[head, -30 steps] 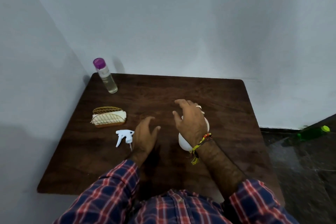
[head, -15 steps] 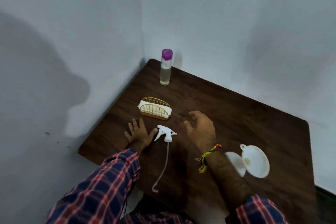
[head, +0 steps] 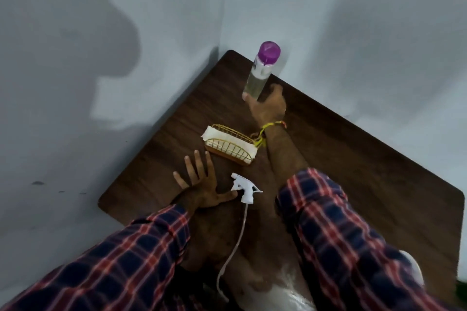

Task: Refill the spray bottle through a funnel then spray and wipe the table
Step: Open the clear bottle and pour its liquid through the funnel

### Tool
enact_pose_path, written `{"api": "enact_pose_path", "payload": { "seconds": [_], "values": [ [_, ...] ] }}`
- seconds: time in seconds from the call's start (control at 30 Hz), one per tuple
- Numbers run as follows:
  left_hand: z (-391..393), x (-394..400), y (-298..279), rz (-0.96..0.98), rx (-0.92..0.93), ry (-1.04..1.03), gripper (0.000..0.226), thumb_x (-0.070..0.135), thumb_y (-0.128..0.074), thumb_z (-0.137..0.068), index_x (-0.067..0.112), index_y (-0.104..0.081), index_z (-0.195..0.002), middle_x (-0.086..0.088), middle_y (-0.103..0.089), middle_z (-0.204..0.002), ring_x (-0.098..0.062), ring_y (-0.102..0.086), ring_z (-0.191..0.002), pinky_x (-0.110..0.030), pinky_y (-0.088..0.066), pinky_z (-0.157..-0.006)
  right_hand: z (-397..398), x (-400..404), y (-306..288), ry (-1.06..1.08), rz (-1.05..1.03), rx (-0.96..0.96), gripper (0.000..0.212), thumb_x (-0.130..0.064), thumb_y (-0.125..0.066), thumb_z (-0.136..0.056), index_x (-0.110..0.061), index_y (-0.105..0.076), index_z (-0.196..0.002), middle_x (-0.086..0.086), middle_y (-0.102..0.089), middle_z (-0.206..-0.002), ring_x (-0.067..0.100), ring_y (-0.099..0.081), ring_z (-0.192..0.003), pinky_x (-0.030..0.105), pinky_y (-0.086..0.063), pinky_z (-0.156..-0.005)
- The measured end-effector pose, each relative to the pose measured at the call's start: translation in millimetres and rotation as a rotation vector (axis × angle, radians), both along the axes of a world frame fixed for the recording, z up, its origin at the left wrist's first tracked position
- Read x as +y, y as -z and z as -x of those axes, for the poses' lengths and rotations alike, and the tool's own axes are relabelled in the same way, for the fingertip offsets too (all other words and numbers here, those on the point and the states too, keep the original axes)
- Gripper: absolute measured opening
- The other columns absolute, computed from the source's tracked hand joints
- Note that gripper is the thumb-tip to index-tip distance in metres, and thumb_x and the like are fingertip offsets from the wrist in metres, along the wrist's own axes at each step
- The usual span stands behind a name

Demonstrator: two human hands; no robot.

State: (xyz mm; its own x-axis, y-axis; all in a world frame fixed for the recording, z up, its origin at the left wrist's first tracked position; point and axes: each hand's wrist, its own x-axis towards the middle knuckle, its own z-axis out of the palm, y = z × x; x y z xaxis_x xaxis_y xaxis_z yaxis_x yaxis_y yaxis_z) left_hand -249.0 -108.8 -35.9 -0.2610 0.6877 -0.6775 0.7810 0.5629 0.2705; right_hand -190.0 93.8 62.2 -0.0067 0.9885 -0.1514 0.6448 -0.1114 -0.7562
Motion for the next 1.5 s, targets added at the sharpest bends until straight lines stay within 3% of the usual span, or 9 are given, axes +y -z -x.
{"api": "enact_pose_path", "payload": {
  "seconds": [0.17, 0.4, 0.7, 0.87, 0.93, 1.03, 1.17, 1.27, 1.5],
  "values": [
    [1, 3, -1, 0.040, -0.034, -0.005, 0.144, 0.094, -0.047, -0.056, 0.014, 0.036, -0.143, -0.014, 0.046, -0.147, -0.040, 0.041, -0.135, -0.073, 0.014, -0.103, 28, 44, 12, 0.122, 0.009, 0.213, 0.072, -0.029, -0.086, -0.069, -0.009, -0.053, -0.129, 0.007, -0.065, -0.122, 0.023, -0.064, -0.109, 0.030, -0.052, -0.093],
    [0, 3, -1, 0.026, -0.041, -0.047, 0.141, 0.094, -0.045, -0.058, 0.014, 0.035, -0.144, -0.013, 0.045, -0.148, -0.039, 0.040, -0.136, -0.072, 0.016, -0.103, 10, 32, 20, 0.126, -0.108, 0.155, 0.058, -0.029, -0.084, -0.072, -0.010, -0.061, -0.122, 0.006, -0.068, -0.119, 0.021, -0.065, -0.107, 0.028, -0.052, -0.091],
    [0, -5, -15, -0.047, -0.027, -0.052, 0.125, 0.089, -0.036, -0.071, 0.013, 0.025, -0.149, -0.016, 0.037, -0.153, -0.038, 0.034, -0.140, -0.071, 0.012, -0.107, -94, -70, -12, 0.240, -0.327, 0.133, 0.049, -0.028, -0.085, -0.070, -0.010, -0.066, -0.112, -0.001, -0.069, -0.101, 0.010, -0.063, -0.088, 0.022, -0.049, -0.084],
    [-21, -24, -22, -0.265, -0.073, -0.221, 0.113, 0.075, -0.047, -0.081, 0.018, 0.018, -0.153, -0.015, 0.027, -0.158, -0.031, 0.026, -0.145, -0.062, 0.013, -0.113, -141, -149, -10, 0.218, -0.294, 0.181, 0.045, -0.031, -0.085, -0.070, -0.016, -0.066, -0.108, -0.001, -0.072, -0.098, 0.012, -0.068, -0.087, 0.032, -0.057, -0.081],
    [-44, -29, -32, -0.430, -0.136, -0.219, 0.108, 0.073, -0.051, -0.081, 0.021, 0.009, -0.155, -0.008, 0.019, -0.161, -0.027, 0.022, -0.147, -0.059, 0.008, -0.116, -157, -177, -5, 0.184, -0.243, 0.207, 0.045, -0.033, -0.085, -0.069, -0.023, -0.065, -0.108, -0.007, -0.071, -0.099, 0.008, -0.068, -0.090, 0.033, -0.058, -0.082],
    [-73, -35, -59, -0.669, -0.489, -0.217, 0.107, 0.080, -0.051, -0.073, 0.023, -0.013, -0.155, 0.007, -0.006, -0.163, -0.017, 0.003, -0.151, -0.050, -0.014, -0.121, -173, -215, -3, 0.105, -0.201, 0.236, 0.044, -0.032, -0.085, -0.070, -0.029, -0.063, -0.109, -0.012, -0.071, -0.101, 0.001, -0.067, -0.093, 0.029, -0.057, -0.085],
    [-105, -41, -113, -0.680, -0.882, -0.026, 0.091, 0.049, -0.075, -0.076, 0.020, -0.032, -0.151, 0.004, -0.040, -0.153, -0.010, -0.035, -0.142, -0.034, -0.033, -0.116, -197, -249, -1, -0.014, -0.150, 0.280, 0.049, -0.027, -0.083, -0.074, -0.033, -0.061, -0.117, -0.017, -0.070, -0.106, -0.004, -0.065, -0.099, 0.024, -0.054, -0.088],
    [-124, -42, -138, -0.650, -0.894, 0.075, 0.076, 0.025, -0.085, -0.071, 0.020, -0.050, -0.138, 0.008, -0.058, -0.136, -0.009, -0.053, -0.127, -0.037, -0.045, -0.107, -219, -261, -1, -0.093, -0.077, 0.344, 0.053, -0.018, -0.081, -0.075, -0.030, -0.060, -0.122, -0.013, -0.069, -0.114, 0.000, -0.064, -0.105, 0.034, -0.055, -0.093],
    [-157, -48, -158, -0.691, -0.903, 0.160, 0.051, 0.019, -0.088, -0.068, 0.016, -0.063, -0.113, 0.001, -0.070, -0.109, -0.018, -0.066, -0.106, -0.041, -0.055, -0.092, -247, -266, -13, -0.281, -0.028, 0.341, 0.065, -0.022, -0.076, -0.078, -0.022, -0.048, -0.136, -0.004, -0.061, -0.129, 0.005, -0.059, -0.118, 0.030, -0.050, -0.100]
  ]
}}
